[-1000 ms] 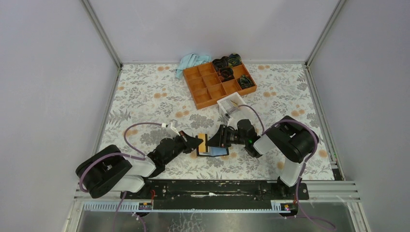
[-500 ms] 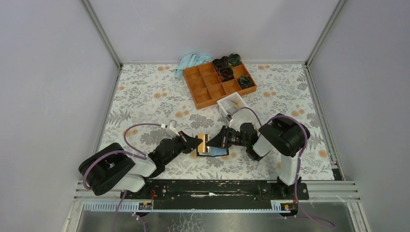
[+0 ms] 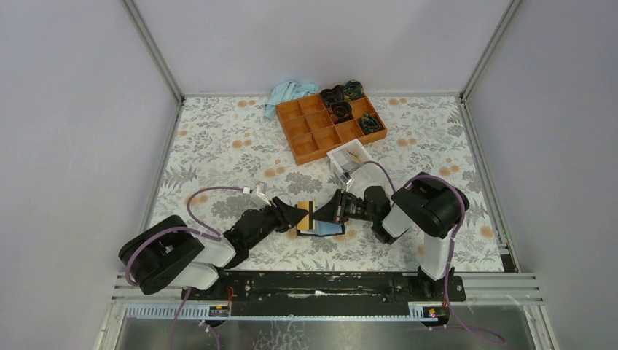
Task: Put the credit cards into the card holder
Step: Pick up the credit card from the storage box.
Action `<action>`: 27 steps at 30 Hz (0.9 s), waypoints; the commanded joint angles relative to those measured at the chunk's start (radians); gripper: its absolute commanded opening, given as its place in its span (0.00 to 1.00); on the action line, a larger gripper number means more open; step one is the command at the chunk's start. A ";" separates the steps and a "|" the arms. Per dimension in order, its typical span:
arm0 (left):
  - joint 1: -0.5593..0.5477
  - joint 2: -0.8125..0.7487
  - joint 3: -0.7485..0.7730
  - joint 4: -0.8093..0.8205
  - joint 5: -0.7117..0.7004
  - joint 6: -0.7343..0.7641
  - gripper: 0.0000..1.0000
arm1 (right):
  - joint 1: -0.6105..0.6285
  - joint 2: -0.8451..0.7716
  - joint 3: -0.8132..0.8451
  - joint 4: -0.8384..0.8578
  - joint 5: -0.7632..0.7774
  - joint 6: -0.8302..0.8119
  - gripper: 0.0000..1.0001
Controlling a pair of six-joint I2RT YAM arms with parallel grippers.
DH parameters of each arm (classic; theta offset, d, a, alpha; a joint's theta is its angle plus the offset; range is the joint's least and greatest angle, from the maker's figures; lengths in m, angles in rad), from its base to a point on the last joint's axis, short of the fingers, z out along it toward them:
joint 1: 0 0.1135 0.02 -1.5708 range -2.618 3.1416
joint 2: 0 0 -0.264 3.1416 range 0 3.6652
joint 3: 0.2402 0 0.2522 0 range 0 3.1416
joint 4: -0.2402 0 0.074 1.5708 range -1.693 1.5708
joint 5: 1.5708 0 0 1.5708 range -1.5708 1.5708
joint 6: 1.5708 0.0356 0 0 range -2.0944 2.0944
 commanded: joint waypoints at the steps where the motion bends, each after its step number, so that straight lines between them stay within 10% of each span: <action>1: 0.000 0.011 -0.001 0.034 -0.006 0.013 0.47 | 0.005 -0.083 -0.007 -0.039 0.006 -0.056 0.00; 27: 0.002 -0.312 0.024 -0.375 -0.177 0.074 0.57 | -0.010 -0.108 0.114 -0.096 0.007 -0.049 0.00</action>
